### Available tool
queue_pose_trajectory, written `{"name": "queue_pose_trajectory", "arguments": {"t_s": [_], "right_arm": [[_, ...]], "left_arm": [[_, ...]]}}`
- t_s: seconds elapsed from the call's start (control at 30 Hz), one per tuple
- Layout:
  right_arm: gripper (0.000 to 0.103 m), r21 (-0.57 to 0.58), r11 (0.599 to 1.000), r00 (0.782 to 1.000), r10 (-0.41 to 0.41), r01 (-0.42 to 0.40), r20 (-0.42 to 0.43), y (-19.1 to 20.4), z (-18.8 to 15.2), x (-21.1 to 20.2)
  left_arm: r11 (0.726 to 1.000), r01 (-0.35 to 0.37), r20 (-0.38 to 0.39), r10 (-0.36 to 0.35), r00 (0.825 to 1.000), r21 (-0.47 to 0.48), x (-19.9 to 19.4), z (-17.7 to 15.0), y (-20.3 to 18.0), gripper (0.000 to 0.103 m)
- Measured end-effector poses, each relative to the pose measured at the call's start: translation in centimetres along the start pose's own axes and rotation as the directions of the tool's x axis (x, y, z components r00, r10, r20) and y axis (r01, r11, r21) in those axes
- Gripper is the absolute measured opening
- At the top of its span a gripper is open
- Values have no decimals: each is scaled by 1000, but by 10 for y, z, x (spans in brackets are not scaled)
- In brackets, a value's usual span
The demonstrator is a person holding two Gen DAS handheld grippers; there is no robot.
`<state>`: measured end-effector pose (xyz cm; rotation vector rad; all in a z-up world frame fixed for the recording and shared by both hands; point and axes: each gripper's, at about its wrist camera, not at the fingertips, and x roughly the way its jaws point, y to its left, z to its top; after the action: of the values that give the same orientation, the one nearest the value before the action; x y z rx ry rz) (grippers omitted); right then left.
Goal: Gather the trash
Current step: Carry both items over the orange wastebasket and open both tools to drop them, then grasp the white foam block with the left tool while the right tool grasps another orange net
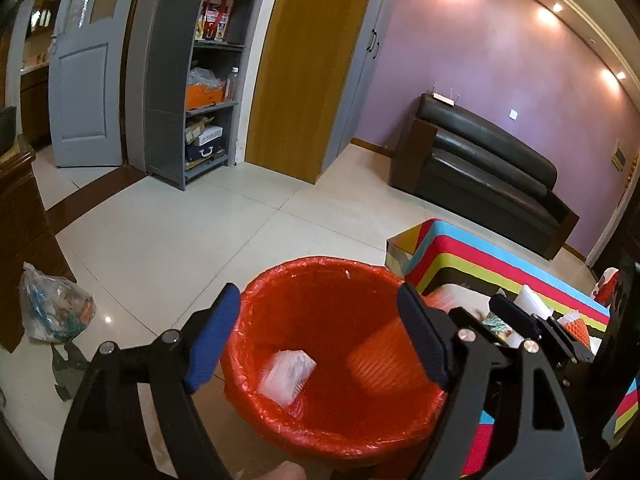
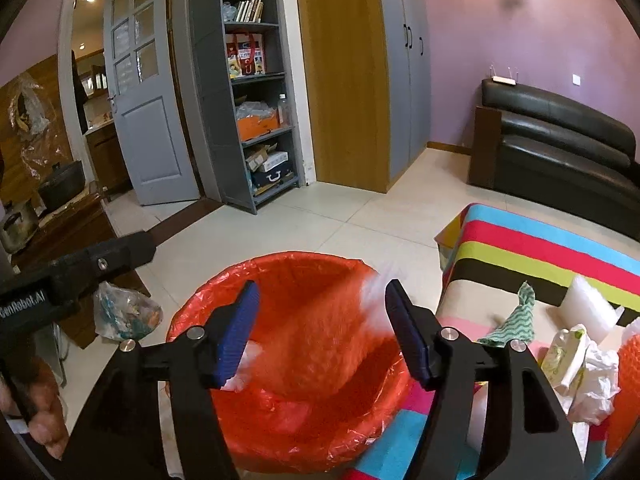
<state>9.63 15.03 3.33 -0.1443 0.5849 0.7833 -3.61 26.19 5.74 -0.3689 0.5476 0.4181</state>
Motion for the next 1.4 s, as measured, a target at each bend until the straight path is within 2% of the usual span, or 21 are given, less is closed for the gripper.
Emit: {"name": "queue_pose_trajectory", "arguments": {"t_s": [0.43, 0.77, 1.3, 1.4], "right_arm": [[63, 17, 997, 997, -70, 69, 25, -26, -1, -32], [67, 47, 987, 986, -154, 151, 60, -68, -6, -68], [71, 103, 961, 961, -265, 257, 76, -134, -17, -109], [74, 102, 952, 950, -298, 289, 93, -142, -21, -116]], "left_arm": [[999, -10, 6, 9, 1000, 32, 3, -1, -18, 78], [993, 59, 14, -61, 998, 98, 11, -6, -57, 78], [969, 165, -22, -164, 986, 181, 32, -27, -122, 78], [964, 181, -30, -178, 984, 197, 35, -32, -131, 78]]}}
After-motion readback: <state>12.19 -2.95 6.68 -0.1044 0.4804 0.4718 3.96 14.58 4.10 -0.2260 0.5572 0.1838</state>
